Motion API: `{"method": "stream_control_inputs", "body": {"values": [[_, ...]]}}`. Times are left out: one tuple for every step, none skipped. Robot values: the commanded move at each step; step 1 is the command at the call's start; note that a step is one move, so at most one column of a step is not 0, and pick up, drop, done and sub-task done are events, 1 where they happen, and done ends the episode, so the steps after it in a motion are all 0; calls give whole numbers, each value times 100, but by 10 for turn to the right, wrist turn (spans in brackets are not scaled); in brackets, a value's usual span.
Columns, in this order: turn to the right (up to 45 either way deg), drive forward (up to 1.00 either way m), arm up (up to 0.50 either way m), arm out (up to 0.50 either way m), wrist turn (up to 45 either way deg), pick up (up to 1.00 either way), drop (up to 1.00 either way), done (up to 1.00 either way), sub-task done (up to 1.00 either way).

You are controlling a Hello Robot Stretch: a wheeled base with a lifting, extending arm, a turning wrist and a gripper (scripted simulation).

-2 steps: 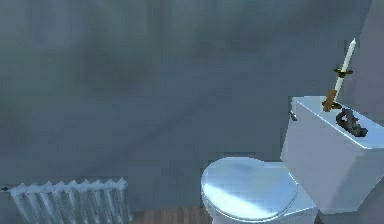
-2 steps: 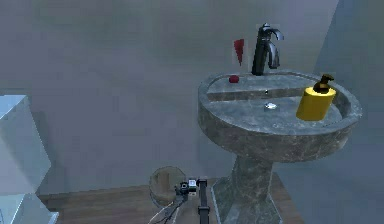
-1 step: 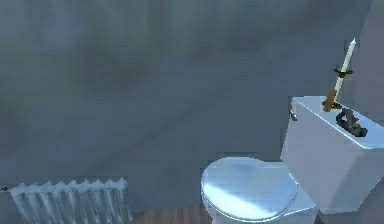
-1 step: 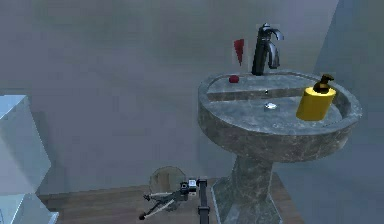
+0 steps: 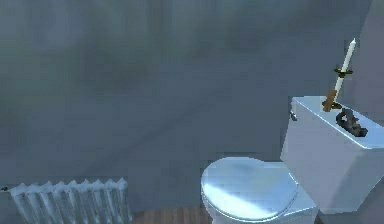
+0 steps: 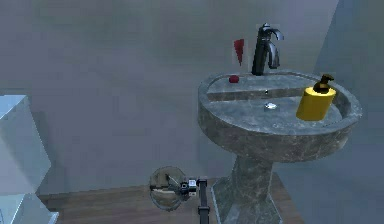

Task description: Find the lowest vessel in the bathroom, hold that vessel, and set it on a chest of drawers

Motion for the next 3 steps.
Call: {"method": "stream_control_inputs", "body": {"values": [[0, 0, 0, 0, 240, 0, 0, 0, 0], [0, 0, -30, 0, 0, 0, 0, 0, 0], [0, 0, 0, 0, 0, 100, 0, 0, 0]]}}
